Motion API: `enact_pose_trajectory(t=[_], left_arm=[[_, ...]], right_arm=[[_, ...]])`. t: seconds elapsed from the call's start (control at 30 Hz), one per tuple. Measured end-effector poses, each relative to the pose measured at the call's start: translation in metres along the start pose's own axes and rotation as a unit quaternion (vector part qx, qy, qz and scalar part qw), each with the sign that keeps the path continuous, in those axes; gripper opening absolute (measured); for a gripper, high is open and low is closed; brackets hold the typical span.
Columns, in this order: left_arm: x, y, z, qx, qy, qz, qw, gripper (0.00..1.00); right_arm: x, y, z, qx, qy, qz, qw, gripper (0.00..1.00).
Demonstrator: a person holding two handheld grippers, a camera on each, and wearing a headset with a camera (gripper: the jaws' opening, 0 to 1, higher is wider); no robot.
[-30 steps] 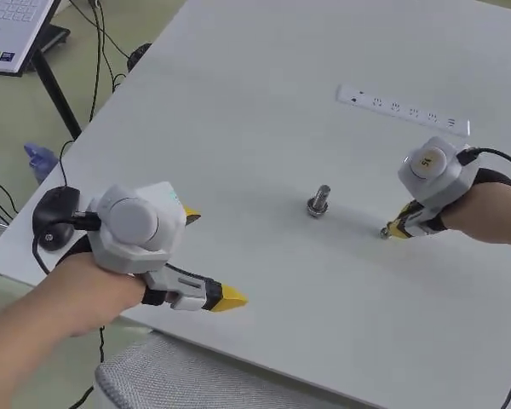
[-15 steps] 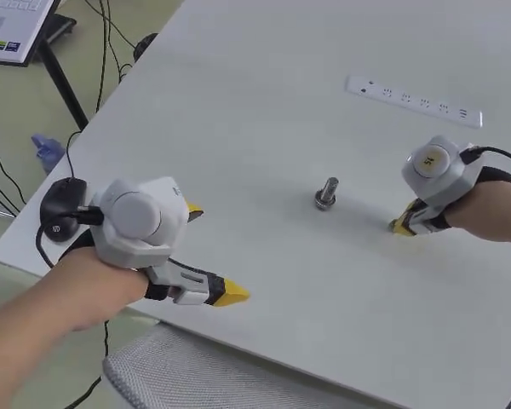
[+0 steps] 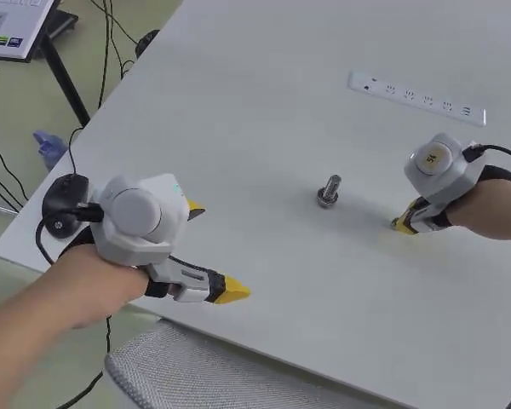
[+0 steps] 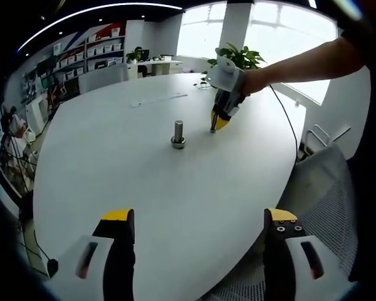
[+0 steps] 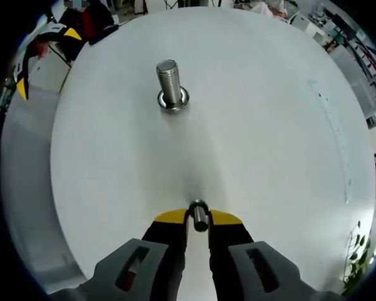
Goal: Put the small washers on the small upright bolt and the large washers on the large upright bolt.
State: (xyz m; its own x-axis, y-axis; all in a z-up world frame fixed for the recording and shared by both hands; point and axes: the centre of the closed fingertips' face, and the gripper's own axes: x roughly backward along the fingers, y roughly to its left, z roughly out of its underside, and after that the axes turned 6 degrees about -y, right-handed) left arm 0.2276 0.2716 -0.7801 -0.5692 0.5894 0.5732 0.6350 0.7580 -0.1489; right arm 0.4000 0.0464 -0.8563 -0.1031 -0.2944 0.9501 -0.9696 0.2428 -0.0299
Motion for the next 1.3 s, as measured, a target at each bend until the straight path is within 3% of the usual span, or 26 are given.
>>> enact_pose_trajectory(t=[0.37,0.67,0.83,0.97,1.3], left_arm=[[0.002,-0.001,0.002,-0.003,0.002,-0.001,1.0000,0.84],[0.004,-0.002,0.006,-0.003,0.003,0.000,1.0000,0.84],[0.007,-0.003,-0.002,0.001,-0.019,0.001,0.9998,0.84],[0.007,-0.003,0.001,-0.005,-0.008,0.000,1.0000,0.86],[0.009,-0.007,-0.002,0.000,-0.014,0.002,0.9999,0.88]], right_arm=[[0.000,0.000,0.000,0.002,-0.003,0.003,1.0000,0.14],[0.003,-0.003,-0.005,0.004,-0.015,0.005,0.9999,0.26],[0.004,-0.003,-0.005,0.003,-0.015,0.003,0.9999,0.31],[0.007,-0.002,-0.006,0.005,-0.018,0.001,0.9998,0.35],[0.020,0.001,-0.011,0.002,-0.038,0.003,0.9993,0.39]])
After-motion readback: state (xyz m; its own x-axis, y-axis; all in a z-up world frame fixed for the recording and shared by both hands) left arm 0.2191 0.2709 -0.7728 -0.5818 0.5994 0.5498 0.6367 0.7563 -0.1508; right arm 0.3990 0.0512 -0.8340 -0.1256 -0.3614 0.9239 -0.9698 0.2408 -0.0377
